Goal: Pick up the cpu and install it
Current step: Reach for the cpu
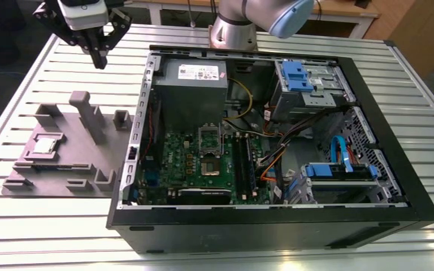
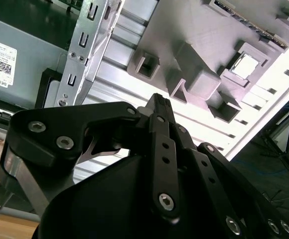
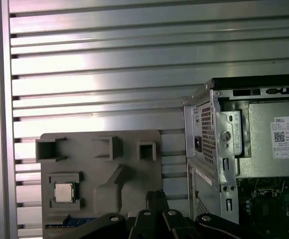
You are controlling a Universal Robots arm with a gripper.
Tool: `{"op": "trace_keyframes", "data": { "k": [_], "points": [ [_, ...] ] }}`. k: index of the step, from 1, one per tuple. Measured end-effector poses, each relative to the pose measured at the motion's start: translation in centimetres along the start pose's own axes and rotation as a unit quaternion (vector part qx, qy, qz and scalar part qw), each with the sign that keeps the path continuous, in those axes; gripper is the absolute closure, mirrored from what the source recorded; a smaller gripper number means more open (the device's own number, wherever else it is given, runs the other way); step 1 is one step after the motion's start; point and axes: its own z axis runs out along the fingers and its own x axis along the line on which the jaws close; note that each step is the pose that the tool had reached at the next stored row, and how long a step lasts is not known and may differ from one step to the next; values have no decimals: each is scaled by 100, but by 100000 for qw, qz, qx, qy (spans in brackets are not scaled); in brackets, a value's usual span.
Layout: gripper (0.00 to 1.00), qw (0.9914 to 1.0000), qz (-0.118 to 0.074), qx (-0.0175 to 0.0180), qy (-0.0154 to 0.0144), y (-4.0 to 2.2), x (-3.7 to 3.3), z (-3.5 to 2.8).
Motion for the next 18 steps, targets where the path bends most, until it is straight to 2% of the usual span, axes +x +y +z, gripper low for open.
{"op": "trace_keyframes", "data": {
  "k": [18],
  "points": [
    [90, 100000, 0, 4, 55, -8, 99, 14]
  ]
}}
